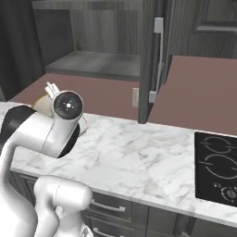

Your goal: Take the smaller bowl and place it next to the appetizer plate on the dining counter , and place the larger bowl next to the plate with cooked food.

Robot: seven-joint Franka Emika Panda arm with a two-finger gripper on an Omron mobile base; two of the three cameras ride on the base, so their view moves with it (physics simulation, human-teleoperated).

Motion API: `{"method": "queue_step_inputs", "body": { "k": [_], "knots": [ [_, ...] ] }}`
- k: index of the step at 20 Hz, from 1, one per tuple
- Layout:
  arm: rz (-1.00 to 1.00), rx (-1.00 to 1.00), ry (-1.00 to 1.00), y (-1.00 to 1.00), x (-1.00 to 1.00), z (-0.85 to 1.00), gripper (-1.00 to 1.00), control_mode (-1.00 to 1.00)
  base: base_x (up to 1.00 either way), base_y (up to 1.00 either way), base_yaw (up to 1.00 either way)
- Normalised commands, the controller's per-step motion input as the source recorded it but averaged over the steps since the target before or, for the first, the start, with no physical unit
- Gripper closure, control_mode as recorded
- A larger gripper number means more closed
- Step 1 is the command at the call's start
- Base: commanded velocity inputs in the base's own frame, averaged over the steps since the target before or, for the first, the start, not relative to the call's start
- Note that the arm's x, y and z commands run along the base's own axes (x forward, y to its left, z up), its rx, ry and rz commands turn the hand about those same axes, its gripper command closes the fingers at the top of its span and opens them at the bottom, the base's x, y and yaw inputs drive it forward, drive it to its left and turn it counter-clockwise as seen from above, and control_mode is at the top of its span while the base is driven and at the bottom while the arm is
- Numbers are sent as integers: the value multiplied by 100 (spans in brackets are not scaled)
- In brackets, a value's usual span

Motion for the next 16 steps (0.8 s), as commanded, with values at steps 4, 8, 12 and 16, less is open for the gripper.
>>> {"method": "queue_step_inputs", "body": {
  "k": [4,8,12,16],
  "knots": [
    [0,20,4,-42,-14,-54,100,-100,0,0,0],
    [0,4,0,-7,-4,-12,100,100,-49,-18,0],
    [0,0,0,0,0,0,100,100,-100,-6,0],
    [0,0,0,0,0,0,100,100,-100,-3,-2]
  ]
}}
